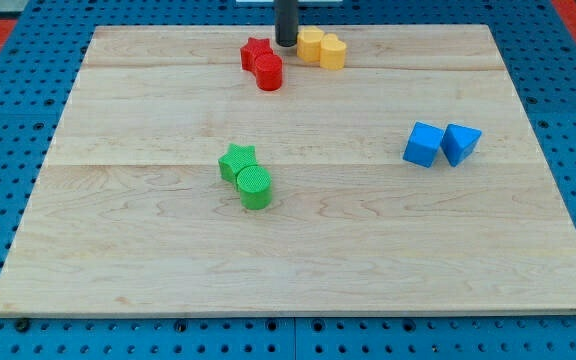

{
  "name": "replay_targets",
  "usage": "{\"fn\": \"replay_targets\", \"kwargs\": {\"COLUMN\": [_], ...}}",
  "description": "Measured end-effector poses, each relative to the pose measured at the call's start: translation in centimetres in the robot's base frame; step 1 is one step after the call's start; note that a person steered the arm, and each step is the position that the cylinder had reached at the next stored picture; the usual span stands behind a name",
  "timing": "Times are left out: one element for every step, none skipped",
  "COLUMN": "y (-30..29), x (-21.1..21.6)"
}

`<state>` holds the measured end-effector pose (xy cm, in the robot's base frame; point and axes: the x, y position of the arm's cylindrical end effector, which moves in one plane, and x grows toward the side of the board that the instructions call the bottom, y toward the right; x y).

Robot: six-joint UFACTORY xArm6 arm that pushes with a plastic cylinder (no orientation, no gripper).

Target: Separate the yellow blocks from the red blocks

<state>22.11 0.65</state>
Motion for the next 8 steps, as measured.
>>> {"fn": "replay_targets", "kwargs": {"y": [2.4, 3.7, 4.7, 4.6, 3.8, 2.9, 0.7, -1.8], "x": [0.1, 2.5, 3.2, 5.3, 6.0, 3.9, 2.2, 1.7]}}
